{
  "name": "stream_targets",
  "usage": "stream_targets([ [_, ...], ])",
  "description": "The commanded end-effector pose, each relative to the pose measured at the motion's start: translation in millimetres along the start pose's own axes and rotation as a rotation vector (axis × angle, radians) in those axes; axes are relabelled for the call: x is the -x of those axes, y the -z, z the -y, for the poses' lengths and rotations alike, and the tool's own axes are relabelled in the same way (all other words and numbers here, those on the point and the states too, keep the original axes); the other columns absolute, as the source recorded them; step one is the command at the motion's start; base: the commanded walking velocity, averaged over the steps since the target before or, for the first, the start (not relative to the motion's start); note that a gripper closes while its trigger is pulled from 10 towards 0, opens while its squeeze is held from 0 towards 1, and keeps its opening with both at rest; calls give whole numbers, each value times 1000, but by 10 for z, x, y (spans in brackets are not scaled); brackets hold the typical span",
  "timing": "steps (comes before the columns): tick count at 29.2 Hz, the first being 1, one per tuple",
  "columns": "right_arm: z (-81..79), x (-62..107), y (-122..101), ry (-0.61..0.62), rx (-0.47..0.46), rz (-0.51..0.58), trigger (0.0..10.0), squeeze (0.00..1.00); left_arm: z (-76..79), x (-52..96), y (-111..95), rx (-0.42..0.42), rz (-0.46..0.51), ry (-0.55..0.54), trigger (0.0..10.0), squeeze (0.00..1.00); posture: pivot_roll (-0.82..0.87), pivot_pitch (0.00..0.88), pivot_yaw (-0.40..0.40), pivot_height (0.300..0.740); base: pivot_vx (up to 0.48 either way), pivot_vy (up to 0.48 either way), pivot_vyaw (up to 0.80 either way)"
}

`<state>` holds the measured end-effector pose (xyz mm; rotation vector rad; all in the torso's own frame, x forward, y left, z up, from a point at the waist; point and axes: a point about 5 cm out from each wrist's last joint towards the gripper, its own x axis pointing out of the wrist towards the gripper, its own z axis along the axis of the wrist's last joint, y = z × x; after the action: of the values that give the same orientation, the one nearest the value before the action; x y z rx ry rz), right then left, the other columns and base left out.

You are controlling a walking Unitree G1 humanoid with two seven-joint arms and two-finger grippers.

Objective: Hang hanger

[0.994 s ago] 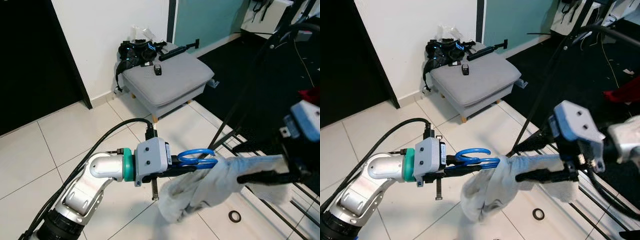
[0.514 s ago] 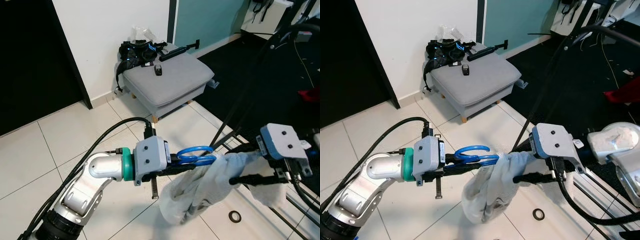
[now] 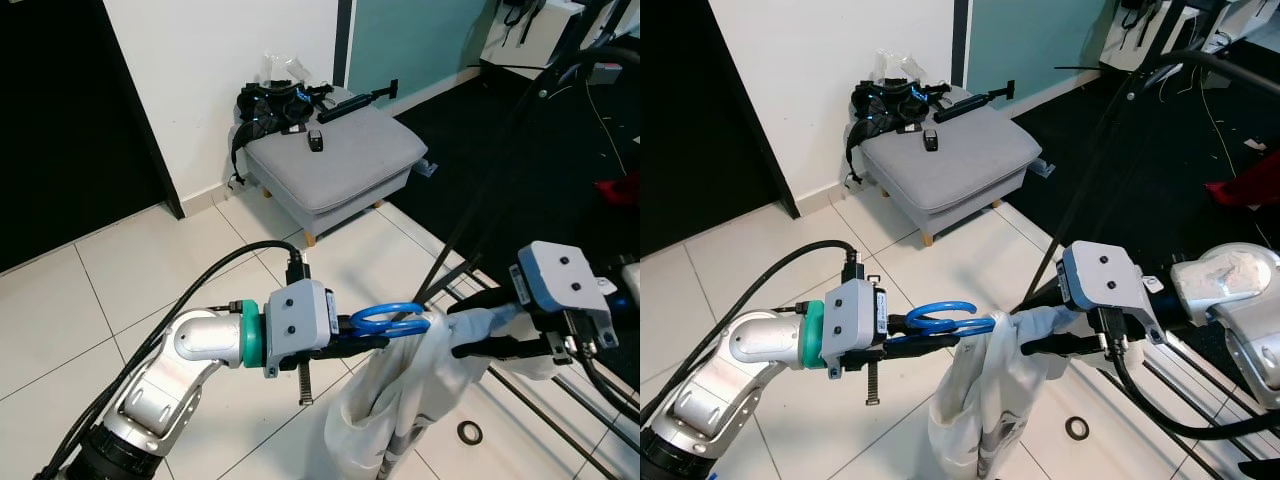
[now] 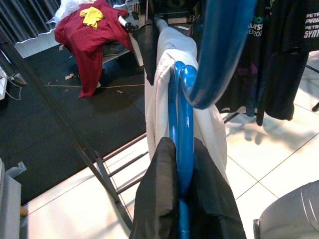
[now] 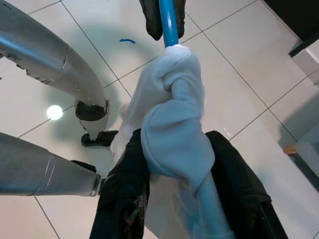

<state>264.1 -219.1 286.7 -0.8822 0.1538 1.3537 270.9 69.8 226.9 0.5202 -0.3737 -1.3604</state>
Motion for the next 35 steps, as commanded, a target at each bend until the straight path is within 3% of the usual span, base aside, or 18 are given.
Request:
stream_targets([
  [1, -23, -14, -52, -36, 21, 29, 0, 0, 58, -37, -81, -24, 42, 37, 10000, 0, -199, 202, 104, 740, 0, 0, 0],
  [12, -127, -68, -33, -115, -24, 58, 0, 0, 58, -64, -54, -38, 34, 24, 10000, 0, -194, 207, 109, 740, 0, 0, 0],
  [16, -71, -90, -20, -53, 9, 39, 0, 0, 61, -74, -66, -39, 41, 24, 10000, 0, -200, 210, 113, 740, 0, 0, 0],
  [17, -13, -95, -14, 3, 39, 25, 10000, 0, 63, -77, -69, -39, 43, 25, 10000, 0, -199, 210, 112, 740, 0, 0, 0],
  [20, 113, -91, -34, 117, 113, 13, 10000, 0, 67, -80, -71, -40, 45, 27, 10000, 0, -199, 210, 112, 740, 0, 0, 0],
  [28, 165, -84, -155, 132, 230, -13, 10000, 0, 131, -91, -35, -46, 34, 49, 10000, 0, -200, 209, 113, 740, 0, 0, 0],
  [29, 149, -95, -155, 115, 222, -9, 10000, 1000, 137, -100, -39, -45, 37, 51, 10000, 0, -202, 209, 110, 740, 0, 0, 0],
  [33, 122, -109, -141, 89, 215, -16, 10000, 1000, 139, -109, -46, -43, 41, 50, 10000, 0, -202, 209, 110, 740, 0, 0, 0],
  [35, 109, -112, -123, 64, 219, -35, 10000, 945, 140, -111, -47, -42, 42, 50, 10000, 0, -202, 210, 109, 740, 0, 0, 0],
])
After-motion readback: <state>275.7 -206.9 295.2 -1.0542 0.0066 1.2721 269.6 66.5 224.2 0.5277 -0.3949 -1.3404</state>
